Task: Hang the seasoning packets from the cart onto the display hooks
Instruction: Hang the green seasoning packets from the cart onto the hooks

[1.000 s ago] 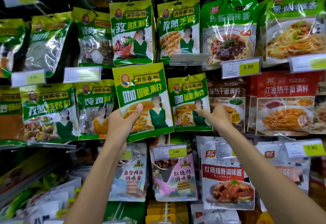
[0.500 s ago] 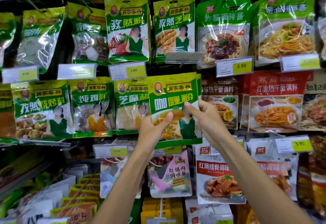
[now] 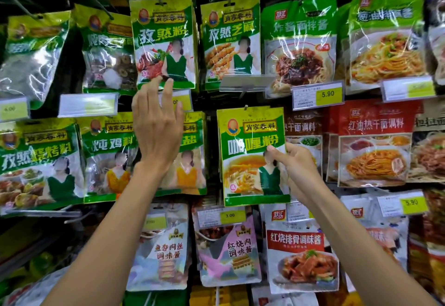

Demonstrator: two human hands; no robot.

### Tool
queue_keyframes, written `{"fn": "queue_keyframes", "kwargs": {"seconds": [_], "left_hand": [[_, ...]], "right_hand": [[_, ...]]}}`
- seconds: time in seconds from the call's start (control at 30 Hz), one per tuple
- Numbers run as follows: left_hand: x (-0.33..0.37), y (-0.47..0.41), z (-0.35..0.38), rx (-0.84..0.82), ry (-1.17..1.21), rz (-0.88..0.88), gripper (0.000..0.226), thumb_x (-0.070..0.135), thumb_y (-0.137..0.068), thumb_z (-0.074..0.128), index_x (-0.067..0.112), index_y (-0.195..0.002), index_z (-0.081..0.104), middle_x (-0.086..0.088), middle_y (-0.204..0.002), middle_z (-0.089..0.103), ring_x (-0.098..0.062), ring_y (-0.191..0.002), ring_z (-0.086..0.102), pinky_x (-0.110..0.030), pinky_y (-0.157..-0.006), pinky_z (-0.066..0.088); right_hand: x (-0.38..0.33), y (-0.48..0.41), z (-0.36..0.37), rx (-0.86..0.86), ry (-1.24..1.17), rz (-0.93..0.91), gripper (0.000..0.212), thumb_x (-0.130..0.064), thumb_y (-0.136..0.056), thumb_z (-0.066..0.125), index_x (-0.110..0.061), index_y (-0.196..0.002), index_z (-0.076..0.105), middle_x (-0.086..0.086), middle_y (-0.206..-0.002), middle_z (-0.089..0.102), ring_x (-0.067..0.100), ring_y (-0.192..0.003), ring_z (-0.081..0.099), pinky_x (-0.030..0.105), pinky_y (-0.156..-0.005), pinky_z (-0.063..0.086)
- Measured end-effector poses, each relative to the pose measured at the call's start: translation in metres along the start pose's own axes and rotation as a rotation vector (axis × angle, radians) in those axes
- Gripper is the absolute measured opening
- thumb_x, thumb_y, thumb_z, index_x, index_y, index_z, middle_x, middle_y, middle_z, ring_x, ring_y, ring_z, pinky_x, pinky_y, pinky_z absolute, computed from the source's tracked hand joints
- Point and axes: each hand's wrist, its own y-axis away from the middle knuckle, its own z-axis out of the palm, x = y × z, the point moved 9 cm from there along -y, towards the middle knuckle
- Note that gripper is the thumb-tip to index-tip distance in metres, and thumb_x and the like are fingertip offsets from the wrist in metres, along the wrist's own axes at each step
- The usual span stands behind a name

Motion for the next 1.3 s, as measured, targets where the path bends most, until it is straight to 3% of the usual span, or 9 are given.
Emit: {"fn": "queue_keyframes", "kwargs": {"seconds": [0.13, 0.17, 0.2, 0.23, 0.27, 0.63, 1.0, 1.23, 1.3], "left_hand": [[-0.002, 0.003, 0.012, 0.003, 0.011, 0.019, 0.037, 0.022, -0.101, 0.040, -0.001, -0.128, 0.050, -0.024, -0.127, 0.053, -0.040, -0.118, 0.050, -0.050, -0.104, 0.037], [-0.003, 0.003, 0.013, 0.012, 0.018, 0.015, 0.037, 0.022, -0.101, 0.040, -0.001, -0.127, 0.050, -0.024, -0.126, 0.054, -0.040, -0.117, 0.050, -0.050, -0.104, 0.037], [-0.003, 0.003, 0.013, 0.018, 0.021, 0.013, 0.037, 0.022, -0.101, 0.039, -0.001, -0.127, 0.051, -0.023, -0.124, 0.054, -0.040, -0.116, 0.051, -0.049, -0.104, 0.037], [-0.003, 0.003, 0.013, 0.020, 0.020, 0.013, 0.037, 0.022, -0.100, 0.039, -0.001, -0.126, 0.051, -0.023, -0.123, 0.055, -0.040, -0.116, 0.051, -0.049, -0.104, 0.036], [-0.003, 0.003, 0.014, 0.018, 0.019, 0.014, 0.037, 0.022, -0.100, 0.039, -0.001, -0.126, 0.051, -0.023, -0.122, 0.055, -0.040, -0.115, 0.050, -0.048, -0.104, 0.036], [-0.004, 0.002, 0.013, 0.021, 0.025, 0.016, 0.036, 0.022, -0.099, 0.040, -0.001, -0.124, 0.052, -0.022, -0.119, 0.056, -0.038, -0.113, 0.051, -0.045, -0.103, 0.034], [-0.003, 0.002, 0.011, 0.024, 0.015, 0.032, 0.036, 0.023, -0.100, 0.041, -0.001, -0.125, 0.052, -0.021, -0.118, 0.056, -0.037, -0.112, 0.051, -0.044, -0.103, 0.034], [-0.002, 0.001, 0.010, 0.027, 0.023, 0.043, 0.037, 0.023, -0.100, 0.041, -0.001, -0.124, 0.053, -0.021, -0.118, 0.057, -0.037, -0.112, 0.052, -0.044, -0.102, 0.035], [-0.002, 0.001, 0.009, 0.028, 0.029, 0.043, 0.037, 0.023, -0.100, 0.042, -0.001, -0.124, 0.053, -0.022, -0.117, 0.057, -0.037, -0.112, 0.052, -0.044, -0.102, 0.036]], "right_hand": [[-0.005, -0.012, 0.002, -0.002, -0.025, -0.021, 0.023, -0.012, -0.093, 0.061, -0.006, -0.071, 0.063, -0.014, -0.071, 0.068, -0.010, -0.063, 0.062, 0.006, -0.053, 0.040], [-0.006, -0.015, 0.002, 0.009, -0.029, -0.019, 0.019, -0.011, -0.093, 0.061, 0.001, -0.078, 0.062, -0.014, -0.091, 0.060, -0.012, -0.065, 0.062, 0.009, -0.058, 0.053], [-0.008, -0.016, 0.002, 0.019, -0.017, -0.015, 0.022, -0.012, -0.093, 0.060, 0.005, -0.079, 0.061, -0.008, -0.099, 0.048, -0.009, -0.070, 0.064, 0.012, -0.075, 0.049], [-0.008, -0.017, 0.003, 0.017, -0.001, -0.006, 0.026, -0.013, -0.094, 0.060, 0.003, -0.073, 0.061, -0.004, -0.065, 0.035, -0.001, -0.074, 0.066, 0.018, -0.064, 0.055], [-0.007, -0.018, 0.004, 0.016, 0.009, 0.006, 0.029, -0.015, -0.094, 0.060, -0.003, -0.068, 0.060, 0.003, -0.076, 0.069, 0.009, -0.076, 0.066, 0.024, -0.065, 0.053], [-0.009, -0.019, 0.015, 0.017, 0.055, 0.091, 0.029, -0.015, -0.094, 0.060, -0.001, -0.068, 0.058, 0.011, -0.075, 0.060, 0.027, -0.084, 0.055, 0.041, -0.078, 0.044], [-0.004, -0.027, 0.008, 0.039, -0.004, 0.152, 0.023, 0.000, -0.087, 0.062, -0.004, -0.066, 0.054, 0.010, -0.088, 0.066, 0.019, -0.101, 0.058, 0.028, -0.065, 0.042], [0.005, -0.047, 0.007, 0.155, 0.190, 0.085, 0.025, -0.010, -0.091, 0.062, 0.001, -0.069, 0.060, 0.026, -0.111, 0.065, 0.035, -0.111, 0.058, 0.046, -0.090, 0.047], [0.008, -0.050, 0.006, 0.185, 0.247, 0.077, 0.027, -0.020, -0.092, 0.064, 0.007, -0.096, 0.067, 0.018, -0.119, 0.065, 0.032, -0.116, 0.056, 0.050, -0.102, 0.043]]}}
